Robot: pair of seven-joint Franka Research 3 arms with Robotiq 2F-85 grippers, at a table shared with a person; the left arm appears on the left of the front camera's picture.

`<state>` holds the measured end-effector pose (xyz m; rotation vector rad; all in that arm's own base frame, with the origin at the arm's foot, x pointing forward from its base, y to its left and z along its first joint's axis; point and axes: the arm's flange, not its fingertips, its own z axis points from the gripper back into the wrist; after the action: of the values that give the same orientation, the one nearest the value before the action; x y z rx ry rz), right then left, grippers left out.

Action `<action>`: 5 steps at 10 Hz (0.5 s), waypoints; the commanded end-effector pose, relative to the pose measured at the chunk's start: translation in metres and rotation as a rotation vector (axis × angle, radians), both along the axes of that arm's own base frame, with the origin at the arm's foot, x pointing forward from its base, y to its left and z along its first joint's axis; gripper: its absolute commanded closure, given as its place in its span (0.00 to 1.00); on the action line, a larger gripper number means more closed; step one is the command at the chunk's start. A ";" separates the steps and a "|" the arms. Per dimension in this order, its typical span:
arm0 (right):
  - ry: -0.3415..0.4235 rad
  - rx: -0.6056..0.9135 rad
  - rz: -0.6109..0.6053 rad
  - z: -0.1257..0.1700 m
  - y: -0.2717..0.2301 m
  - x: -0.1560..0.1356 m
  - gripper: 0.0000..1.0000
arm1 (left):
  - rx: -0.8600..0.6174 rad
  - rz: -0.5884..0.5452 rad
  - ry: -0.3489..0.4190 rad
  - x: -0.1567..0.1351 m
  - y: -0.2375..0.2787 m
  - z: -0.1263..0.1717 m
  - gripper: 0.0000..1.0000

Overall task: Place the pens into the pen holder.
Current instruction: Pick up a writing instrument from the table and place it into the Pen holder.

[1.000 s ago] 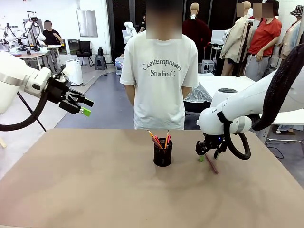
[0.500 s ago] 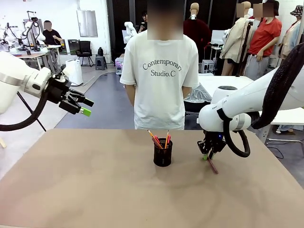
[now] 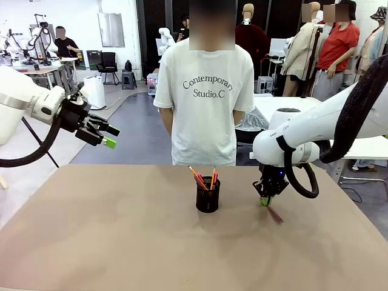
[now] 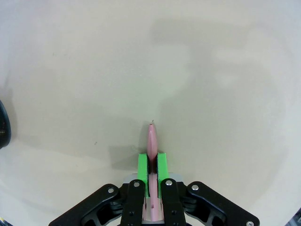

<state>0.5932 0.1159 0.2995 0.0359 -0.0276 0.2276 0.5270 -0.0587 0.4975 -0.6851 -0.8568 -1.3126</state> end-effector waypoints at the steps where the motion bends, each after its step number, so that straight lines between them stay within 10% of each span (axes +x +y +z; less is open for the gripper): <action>1: -0.011 0.093 0.083 0.015 -0.004 0.006 1.00 | -0.001 0.001 0.006 -0.001 0.000 0.001 0.00; 5: -0.266 0.429 0.476 0.079 -0.018 0.002 1.00 | -0.001 0.001 0.006 -0.001 0.000 0.001 0.00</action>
<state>0.6060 0.1148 0.3753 0.3184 -0.3043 0.5634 0.5270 -0.0587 0.4975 -0.6851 -0.8568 -1.3126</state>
